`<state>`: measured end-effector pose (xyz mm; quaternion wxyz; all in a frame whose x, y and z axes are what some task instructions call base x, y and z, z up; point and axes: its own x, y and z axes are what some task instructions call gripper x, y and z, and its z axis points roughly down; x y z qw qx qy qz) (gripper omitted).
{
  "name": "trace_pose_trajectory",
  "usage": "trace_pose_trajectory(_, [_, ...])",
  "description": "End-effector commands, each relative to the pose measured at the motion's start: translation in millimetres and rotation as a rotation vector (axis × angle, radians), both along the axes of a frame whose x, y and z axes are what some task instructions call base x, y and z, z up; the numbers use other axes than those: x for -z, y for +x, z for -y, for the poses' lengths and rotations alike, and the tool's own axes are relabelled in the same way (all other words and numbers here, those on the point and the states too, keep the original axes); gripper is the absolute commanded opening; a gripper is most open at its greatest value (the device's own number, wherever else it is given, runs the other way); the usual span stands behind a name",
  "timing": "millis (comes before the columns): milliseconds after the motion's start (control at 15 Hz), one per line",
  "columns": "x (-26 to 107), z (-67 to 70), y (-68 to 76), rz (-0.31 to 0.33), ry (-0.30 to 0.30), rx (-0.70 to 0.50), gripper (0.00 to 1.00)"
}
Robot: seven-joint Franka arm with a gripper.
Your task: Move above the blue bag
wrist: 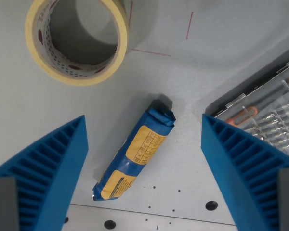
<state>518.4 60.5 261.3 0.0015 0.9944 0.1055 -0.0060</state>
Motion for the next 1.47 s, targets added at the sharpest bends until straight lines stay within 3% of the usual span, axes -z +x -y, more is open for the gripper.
trace_pose_trajectory(67, [-0.8,0.0,0.2,0.002,0.0,0.0,1.0])
trace_pose_trajectory(800, [3.8,0.1,-4.1,0.013,0.002,0.068,1.0])
trace_pose_trajectory(1467, [26.8,-1.4,-25.0,0.067,0.018,0.237,1.0])
